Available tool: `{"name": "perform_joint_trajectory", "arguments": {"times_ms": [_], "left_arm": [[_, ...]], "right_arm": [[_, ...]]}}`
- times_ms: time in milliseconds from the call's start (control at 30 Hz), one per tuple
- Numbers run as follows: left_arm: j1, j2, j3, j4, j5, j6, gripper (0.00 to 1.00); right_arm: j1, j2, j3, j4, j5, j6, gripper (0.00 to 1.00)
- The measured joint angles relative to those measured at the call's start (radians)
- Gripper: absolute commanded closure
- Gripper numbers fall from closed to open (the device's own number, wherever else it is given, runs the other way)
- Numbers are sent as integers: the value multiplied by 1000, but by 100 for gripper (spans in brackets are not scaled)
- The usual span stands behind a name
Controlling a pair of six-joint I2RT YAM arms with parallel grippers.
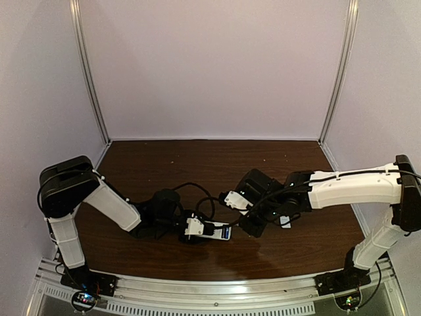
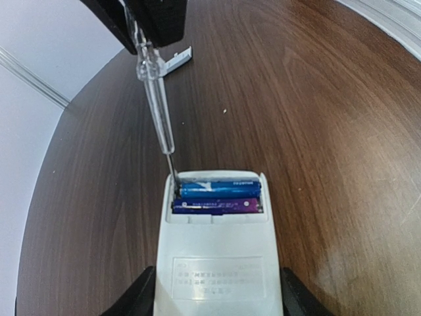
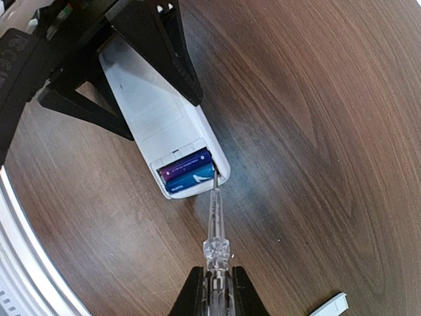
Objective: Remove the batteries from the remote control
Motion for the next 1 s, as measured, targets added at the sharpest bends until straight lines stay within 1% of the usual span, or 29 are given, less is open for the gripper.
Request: {"name": "perform_joint_trajectory", "arguments": {"times_ms": [400, 1000], "left_arm": [[2, 0, -1, 4, -13, -11, 100], [-32, 0, -52, 112, -111, 18, 100]], "right_arm": [[-23, 13, 11, -15, -31, 7, 100], [-52, 64, 82, -106, -116, 13, 100]]}}
